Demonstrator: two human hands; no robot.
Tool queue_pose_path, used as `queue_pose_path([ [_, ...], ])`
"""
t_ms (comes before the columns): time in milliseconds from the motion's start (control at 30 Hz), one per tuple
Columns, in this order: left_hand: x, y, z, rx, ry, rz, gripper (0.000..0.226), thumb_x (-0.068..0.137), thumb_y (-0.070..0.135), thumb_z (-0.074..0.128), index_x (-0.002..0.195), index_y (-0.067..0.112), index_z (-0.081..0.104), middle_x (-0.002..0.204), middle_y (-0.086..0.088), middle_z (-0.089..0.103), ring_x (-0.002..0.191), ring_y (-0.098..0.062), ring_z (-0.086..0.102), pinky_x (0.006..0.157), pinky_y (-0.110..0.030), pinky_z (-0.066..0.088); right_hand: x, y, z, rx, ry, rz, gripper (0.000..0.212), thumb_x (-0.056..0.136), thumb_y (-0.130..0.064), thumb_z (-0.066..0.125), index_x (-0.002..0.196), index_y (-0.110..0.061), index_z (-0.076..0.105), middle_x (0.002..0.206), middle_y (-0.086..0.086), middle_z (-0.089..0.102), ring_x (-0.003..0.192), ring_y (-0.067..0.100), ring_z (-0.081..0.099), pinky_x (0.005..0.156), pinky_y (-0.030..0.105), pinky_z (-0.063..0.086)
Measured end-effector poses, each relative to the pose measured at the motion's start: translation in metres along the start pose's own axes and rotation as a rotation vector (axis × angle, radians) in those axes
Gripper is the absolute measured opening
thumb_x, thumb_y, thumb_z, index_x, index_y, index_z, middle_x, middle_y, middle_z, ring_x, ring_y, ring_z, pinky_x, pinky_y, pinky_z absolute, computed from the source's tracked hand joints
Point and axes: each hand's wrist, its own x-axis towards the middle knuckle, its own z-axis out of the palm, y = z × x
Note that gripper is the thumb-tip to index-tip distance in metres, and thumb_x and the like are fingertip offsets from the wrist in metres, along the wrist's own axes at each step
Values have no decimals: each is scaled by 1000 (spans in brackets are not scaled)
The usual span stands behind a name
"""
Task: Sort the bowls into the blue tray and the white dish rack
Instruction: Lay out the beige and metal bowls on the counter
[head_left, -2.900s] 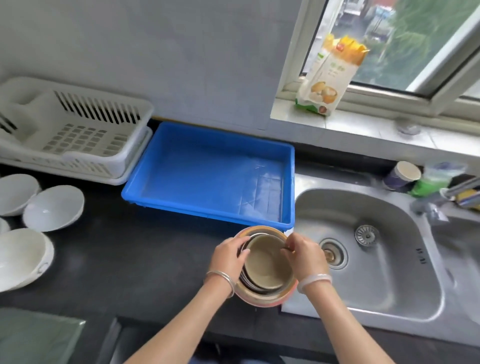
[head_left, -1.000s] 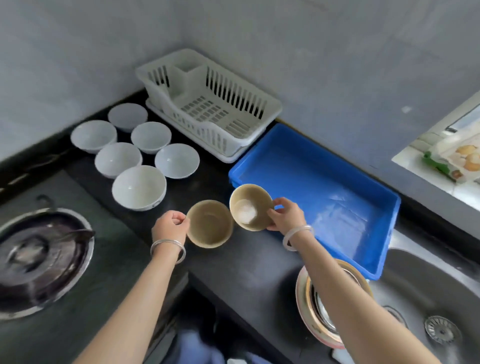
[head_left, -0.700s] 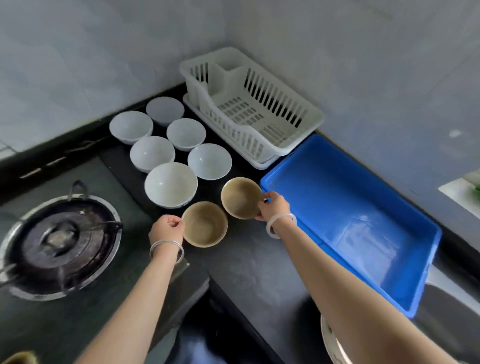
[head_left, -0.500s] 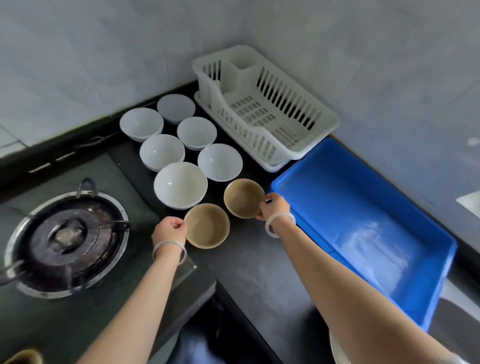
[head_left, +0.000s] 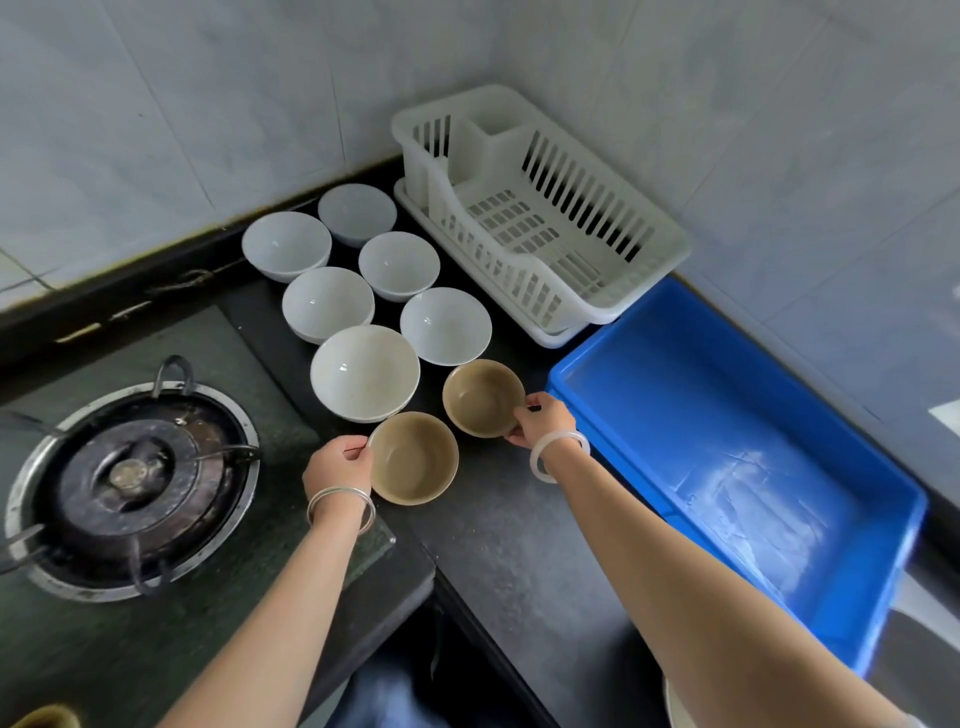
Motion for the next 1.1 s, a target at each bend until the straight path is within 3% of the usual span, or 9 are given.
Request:
queue_pose_path([
  [200,-3,5,2,-12,28,8,18,81,16,60,94,13,72,97,-10,73,94,-31,63,80,-33,47,0,4,-2,7,-50,5,34,94,-18,50,127,-16,47,97,8,63,85,22,69,80,36,58],
  [367,-7,5,2,35,39,31,26,85,14,52,104,13,69,108,-11,70,103,-33,60,87,-37,47,-2,4,-3,12,-86,19,35,95,-22,47,130,-18,45,101,5,60,88,22,68,81,36,57],
  [467,-13,7,2,113,24,110,29,88,14,48,111,12,65,114,-11,67,107,-33,58,82,-32,43,-6,6,-7,-16,-88,-20,34,96,-26,44,129,-18,47,110,6,61,92,20,63,79,32,54],
  [600,-26,10,3,317,-2,230,26,90,18,46,109,11,62,108,-14,67,97,-36,58,75,-35,42,-17,14,-22,-60,-63,-104,34,97,-30,39,128,-18,49,119,6,61,102,24,60,94,41,50],
  [767,-53,23,16,373,0,343,35,91,19,47,125,15,54,127,-11,58,113,-33,54,88,-39,44,-52,36,-69,-97,44,-257,30,95,-35,38,115,-23,57,114,2,64,100,21,60,92,39,49],
  [933,-114,31,68,348,-260,514,30,92,19,48,121,17,57,122,-3,63,111,-23,57,92,-34,45,-93,88,-133,-173,220,-313,22,94,-33,43,102,-24,61,101,0,69,86,18,59,64,20,40],
  [1100,-201,23,127,391,-566,722,29,92,24,49,120,21,58,122,3,61,111,-15,58,98,-29,47,-134,156,-191,-226,420,-224,20,94,-26,50,104,-19,65,101,7,72,97,25,64,85,33,47],
])
